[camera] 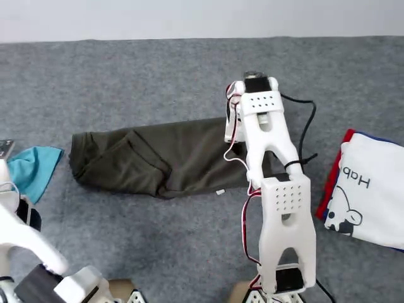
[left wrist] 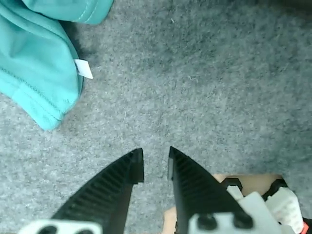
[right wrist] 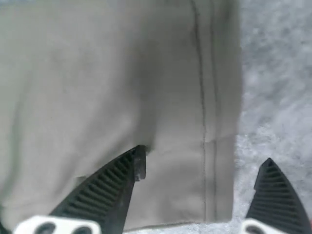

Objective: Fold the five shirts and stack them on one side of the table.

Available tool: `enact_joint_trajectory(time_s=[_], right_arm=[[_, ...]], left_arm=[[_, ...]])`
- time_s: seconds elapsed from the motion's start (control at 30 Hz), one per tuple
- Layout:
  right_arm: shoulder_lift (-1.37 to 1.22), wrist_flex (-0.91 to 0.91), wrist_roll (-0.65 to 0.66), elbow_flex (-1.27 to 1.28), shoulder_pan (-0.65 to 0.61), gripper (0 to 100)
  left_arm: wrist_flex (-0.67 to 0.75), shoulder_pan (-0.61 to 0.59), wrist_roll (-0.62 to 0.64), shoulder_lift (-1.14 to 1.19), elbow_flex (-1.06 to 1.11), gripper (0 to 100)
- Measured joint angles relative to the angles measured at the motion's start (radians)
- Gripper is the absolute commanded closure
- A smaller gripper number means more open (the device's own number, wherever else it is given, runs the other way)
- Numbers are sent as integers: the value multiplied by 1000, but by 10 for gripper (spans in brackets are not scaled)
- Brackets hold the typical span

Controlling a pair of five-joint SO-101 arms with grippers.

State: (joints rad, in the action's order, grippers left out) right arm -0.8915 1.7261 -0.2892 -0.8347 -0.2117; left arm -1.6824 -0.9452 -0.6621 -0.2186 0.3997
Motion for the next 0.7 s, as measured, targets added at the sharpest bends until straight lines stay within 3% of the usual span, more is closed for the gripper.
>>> enact_joint_trajectory(time_s=[0.3,0.57,0.7], right_arm=[[-95,-31,0,-3,-55,653],[-115,-31,3,-17,-54,906],[-115,-29,77,-20,-44,989]], left_arm=[[0,0,0,0,0,903],[-18,0,0,0,0,903],[-23,0,0,0,0,903]])
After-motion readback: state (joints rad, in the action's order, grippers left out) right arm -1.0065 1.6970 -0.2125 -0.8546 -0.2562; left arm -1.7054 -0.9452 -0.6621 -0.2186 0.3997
